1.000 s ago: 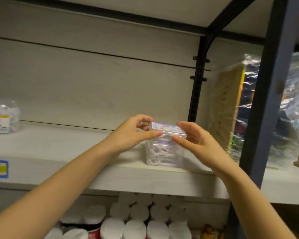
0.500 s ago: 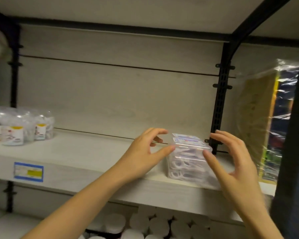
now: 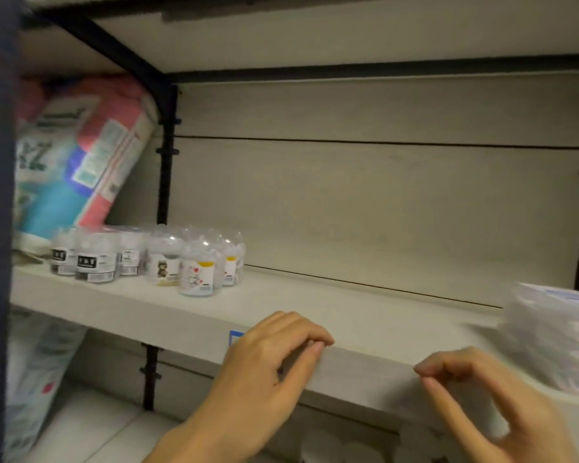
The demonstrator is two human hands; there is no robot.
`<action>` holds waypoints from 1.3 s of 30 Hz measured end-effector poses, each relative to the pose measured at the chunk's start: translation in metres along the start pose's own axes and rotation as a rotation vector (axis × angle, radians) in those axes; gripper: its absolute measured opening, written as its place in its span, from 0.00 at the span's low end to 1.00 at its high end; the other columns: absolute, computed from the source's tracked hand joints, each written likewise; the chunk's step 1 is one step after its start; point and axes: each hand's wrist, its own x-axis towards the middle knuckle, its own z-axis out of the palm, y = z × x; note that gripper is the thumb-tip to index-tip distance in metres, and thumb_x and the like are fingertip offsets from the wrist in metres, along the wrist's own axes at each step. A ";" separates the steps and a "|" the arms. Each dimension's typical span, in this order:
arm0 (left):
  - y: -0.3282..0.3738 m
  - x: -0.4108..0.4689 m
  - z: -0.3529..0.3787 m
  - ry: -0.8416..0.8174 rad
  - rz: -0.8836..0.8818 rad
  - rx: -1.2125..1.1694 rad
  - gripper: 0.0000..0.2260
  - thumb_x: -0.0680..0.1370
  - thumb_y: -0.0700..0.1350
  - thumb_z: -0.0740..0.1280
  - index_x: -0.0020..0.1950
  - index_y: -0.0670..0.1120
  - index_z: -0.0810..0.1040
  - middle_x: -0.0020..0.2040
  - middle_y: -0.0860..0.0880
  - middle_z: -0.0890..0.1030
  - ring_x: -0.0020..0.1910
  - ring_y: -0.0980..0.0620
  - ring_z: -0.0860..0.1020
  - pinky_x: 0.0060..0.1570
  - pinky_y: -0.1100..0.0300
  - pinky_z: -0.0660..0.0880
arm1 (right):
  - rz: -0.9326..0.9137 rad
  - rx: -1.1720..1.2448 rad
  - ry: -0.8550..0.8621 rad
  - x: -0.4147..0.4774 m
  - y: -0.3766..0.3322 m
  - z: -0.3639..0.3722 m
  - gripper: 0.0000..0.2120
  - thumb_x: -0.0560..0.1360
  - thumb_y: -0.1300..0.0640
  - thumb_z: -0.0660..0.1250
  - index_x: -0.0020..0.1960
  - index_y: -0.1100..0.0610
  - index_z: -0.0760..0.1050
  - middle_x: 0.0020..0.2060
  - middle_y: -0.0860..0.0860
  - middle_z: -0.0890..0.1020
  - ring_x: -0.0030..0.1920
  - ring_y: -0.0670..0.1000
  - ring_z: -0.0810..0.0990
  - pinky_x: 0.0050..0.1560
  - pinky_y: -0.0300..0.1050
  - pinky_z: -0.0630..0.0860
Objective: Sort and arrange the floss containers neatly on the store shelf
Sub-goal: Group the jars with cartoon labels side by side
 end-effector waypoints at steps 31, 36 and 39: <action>-0.205 0.106 -0.154 -0.503 -0.508 0.544 0.23 0.78 0.54 0.59 0.66 0.39 0.69 0.64 0.41 0.74 0.58 0.43 0.74 0.51 0.54 0.70 | 0.335 -0.177 -0.536 0.169 -0.082 0.260 0.30 0.70 0.43 0.69 0.67 0.51 0.65 0.65 0.54 0.71 0.62 0.54 0.73 0.60 0.47 0.70; -0.205 0.099 -0.159 -0.484 -0.516 0.409 0.29 0.75 0.57 0.64 0.70 0.43 0.65 0.69 0.44 0.69 0.64 0.46 0.71 0.59 0.54 0.69 | 0.337 -0.098 -0.547 0.166 -0.080 0.252 0.27 0.70 0.45 0.69 0.66 0.50 0.65 0.64 0.54 0.73 0.59 0.53 0.75 0.59 0.51 0.74; -0.197 0.092 -0.170 -0.516 -0.525 0.286 0.30 0.72 0.56 0.69 0.69 0.47 0.65 0.68 0.46 0.70 0.62 0.47 0.72 0.61 0.54 0.71 | 0.361 -0.032 -0.575 0.164 -0.078 0.240 0.27 0.69 0.45 0.70 0.65 0.47 0.66 0.64 0.53 0.73 0.57 0.53 0.76 0.58 0.54 0.75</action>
